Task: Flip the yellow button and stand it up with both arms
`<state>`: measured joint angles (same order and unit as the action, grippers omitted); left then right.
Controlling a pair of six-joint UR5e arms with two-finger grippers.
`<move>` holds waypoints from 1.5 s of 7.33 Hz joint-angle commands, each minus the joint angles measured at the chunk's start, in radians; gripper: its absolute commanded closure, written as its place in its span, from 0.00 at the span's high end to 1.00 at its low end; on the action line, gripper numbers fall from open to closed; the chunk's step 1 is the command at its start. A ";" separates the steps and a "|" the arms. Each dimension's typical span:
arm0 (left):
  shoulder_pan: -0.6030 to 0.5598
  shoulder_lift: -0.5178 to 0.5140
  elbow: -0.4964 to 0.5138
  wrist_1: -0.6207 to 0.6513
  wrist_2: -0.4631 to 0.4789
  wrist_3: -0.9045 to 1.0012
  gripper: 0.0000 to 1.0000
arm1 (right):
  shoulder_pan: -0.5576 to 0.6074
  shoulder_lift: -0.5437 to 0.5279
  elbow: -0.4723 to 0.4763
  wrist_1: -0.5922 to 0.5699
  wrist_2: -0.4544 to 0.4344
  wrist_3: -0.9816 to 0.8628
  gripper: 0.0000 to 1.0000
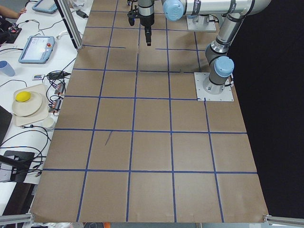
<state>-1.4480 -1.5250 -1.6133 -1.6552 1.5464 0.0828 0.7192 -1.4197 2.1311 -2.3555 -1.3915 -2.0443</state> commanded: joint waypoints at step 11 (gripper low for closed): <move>0.000 0.000 0.000 0.000 -0.002 0.000 1.00 | 0.757 -0.154 -0.597 0.857 -0.107 1.814 1.00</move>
<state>-1.4481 -1.5247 -1.6147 -1.6551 1.5447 0.0828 1.3521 -1.5726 1.5430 -1.5304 -1.4957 -0.4970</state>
